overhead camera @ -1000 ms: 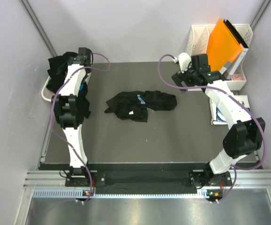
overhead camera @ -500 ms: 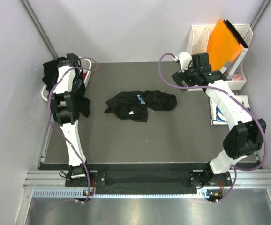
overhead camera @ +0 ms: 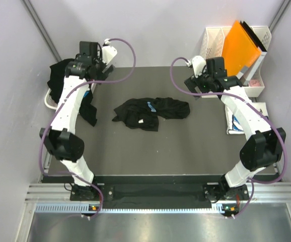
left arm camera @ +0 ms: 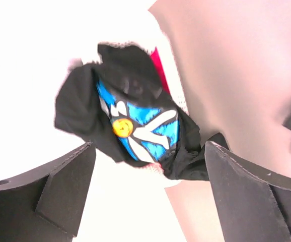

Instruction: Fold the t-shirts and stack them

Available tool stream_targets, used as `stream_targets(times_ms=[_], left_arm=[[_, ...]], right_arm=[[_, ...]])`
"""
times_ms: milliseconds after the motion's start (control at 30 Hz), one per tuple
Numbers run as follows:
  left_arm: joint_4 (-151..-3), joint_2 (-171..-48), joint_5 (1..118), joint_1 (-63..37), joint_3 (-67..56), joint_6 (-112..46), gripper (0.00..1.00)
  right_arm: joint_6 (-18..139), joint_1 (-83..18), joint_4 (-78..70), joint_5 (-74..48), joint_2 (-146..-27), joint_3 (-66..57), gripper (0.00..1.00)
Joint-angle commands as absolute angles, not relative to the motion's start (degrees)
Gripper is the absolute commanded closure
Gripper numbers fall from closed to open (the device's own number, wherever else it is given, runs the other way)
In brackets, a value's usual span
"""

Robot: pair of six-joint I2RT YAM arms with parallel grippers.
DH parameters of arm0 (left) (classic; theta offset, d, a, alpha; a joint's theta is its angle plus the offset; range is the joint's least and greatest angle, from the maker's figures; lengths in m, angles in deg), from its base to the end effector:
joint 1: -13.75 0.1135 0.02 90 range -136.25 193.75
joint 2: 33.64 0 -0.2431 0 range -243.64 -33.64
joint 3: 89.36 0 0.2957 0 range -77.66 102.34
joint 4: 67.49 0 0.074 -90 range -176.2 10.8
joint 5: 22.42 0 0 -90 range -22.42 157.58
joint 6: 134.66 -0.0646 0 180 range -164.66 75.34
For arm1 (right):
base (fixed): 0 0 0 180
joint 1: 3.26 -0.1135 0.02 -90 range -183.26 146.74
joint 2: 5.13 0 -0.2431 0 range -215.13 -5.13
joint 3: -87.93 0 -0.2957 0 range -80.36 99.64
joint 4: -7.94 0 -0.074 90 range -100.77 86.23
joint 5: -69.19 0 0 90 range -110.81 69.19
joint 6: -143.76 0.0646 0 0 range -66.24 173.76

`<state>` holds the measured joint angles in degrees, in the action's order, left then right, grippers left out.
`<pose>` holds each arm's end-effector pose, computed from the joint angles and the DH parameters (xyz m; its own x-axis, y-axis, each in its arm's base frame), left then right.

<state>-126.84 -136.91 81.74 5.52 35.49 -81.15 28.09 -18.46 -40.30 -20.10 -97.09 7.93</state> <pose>0.4563 -0.0500 0.3752 -0.5186 0.6576 -0.5464 0.3182 0.7416 0.5905 0.4118 0.1127 0.3084 -0.4439 -0.5695 -0.6919 -0.5143 0.7942 -0.3237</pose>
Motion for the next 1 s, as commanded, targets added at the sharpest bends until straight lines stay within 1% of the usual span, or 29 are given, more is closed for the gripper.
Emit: stream_targets(times_ms=[0, 33, 67, 100, 200, 267, 367, 567, 833, 933, 967], left_arm=[[-131.84, -134.11, 75.39, 5.23, 28.55, -90.53, 0.08], [-131.15, -133.58, 77.15, 5.22, 25.99, -92.80, 0.08], [-130.53, -132.70, 78.90, 5.13, 21.01, -94.30, 0.13], [-127.57, -132.26, 83.79, 5.22, 18.35, -95.36, 0.14], [-122.82, -130.94, 90.06, 5.22, 8.32, -99.76, 0.16], [-120.08, -129.80, 91.31, 5.13, 2.45, -102.66, 0.16], [-117.17, -128.92, 91.58, 5.13, -1.88, -105.39, 0.15], [-119.19, -129.44, 91.84, 4.87, -4.00, -109.96, 0.15], [-116.99, -131.55, 91.84, 3.11, -6.90, -113.74, 0.15], [-115.06, -132.60, 92.37, 2.67, -7.61, -114.53, 0.17], [-114.19, -133.22, 92.72, 2.67, -7.87, -114.79, 0.20]], right_arm=[[28.09, -18.47, -39.63, -19.67, -95.66, 10.87, 0.00], [28.01, -18.47, -39.45, -19.76, -95.66, 10.78, 0.00], [28.09, -18.47, -39.45, -19.84, -95.49, 10.78, 0.00], [28.01, -18.47, -39.45, -19.84, -95.48, 10.60, 0.00], [28.09, -18.47, -39.01, -19.84, -95.31, 10.25, 0.00], [28.18, -18.47, -39.01, -19.76, -95.31, 10.16, 0.00], [28.18, -18.55, -39.10, -19.76, -95.48, 10.43, 0.00], [28.27, -18.47, -39.10, -19.67, -95.66, 10.78, 0.00], [28.62, -18.55, -39.36, -19.05, -96.45, 11.83, 0.00], [28.53, -18.47, -39.71, -19.05, -96.71, 12.27, 0.00], [28.62, -18.47, -39.71, -19.05, -96.80, 12.27, 0.00]])
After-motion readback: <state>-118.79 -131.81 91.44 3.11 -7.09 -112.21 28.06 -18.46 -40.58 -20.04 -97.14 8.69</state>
